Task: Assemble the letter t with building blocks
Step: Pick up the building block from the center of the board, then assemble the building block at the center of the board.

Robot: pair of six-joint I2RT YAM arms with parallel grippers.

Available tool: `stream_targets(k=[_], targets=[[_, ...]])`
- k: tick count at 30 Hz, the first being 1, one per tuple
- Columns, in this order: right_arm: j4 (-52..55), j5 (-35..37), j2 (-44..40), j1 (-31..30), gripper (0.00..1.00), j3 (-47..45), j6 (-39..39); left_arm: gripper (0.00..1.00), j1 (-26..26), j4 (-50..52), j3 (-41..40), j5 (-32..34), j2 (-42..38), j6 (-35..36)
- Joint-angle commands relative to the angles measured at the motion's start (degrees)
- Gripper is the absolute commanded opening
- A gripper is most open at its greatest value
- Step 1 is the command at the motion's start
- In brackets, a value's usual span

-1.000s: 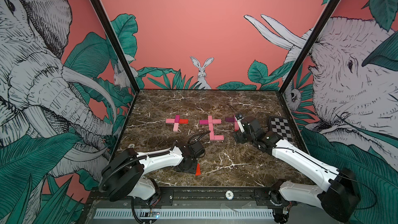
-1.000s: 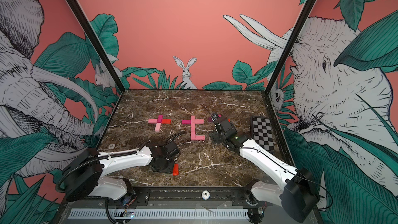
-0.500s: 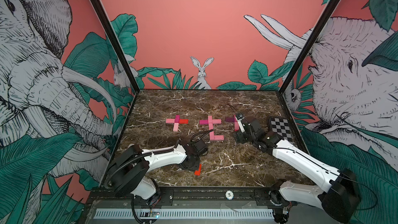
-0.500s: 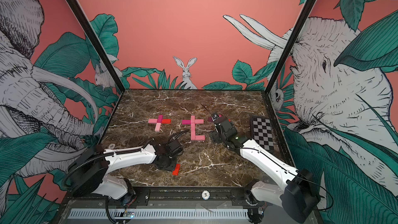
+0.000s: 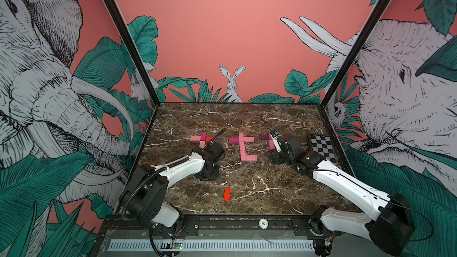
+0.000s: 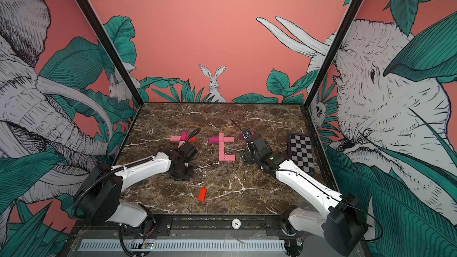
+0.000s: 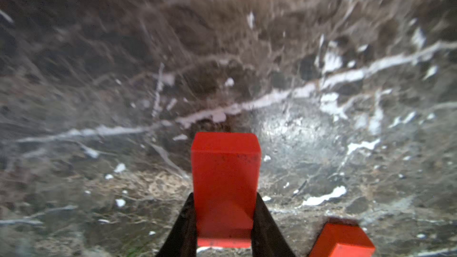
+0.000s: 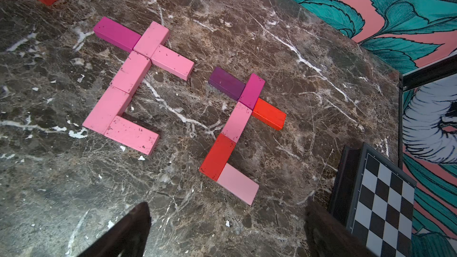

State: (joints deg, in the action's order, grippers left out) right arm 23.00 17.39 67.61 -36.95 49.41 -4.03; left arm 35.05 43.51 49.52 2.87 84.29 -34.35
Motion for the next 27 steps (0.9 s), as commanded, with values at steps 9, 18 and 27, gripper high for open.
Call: stream_targets(k=[9,18,27], targets=[[0.6,0.8,-1.5,0.3,0.95,1.0,0.7,0.16,-13.6,3.3,9.0,-3.9,5.0,16.2],[1.9,0.8,-2.5,0.3,0.95,1.3,0.6,0.16,-18.4,4.7,15.9,-6.3,13.3,22.6],[2.5,1.2,-1.5,0.3,0.95,1.9,0.6,0.17,-20.0,7.3,19.0,-5.8,17.5,26.7]])
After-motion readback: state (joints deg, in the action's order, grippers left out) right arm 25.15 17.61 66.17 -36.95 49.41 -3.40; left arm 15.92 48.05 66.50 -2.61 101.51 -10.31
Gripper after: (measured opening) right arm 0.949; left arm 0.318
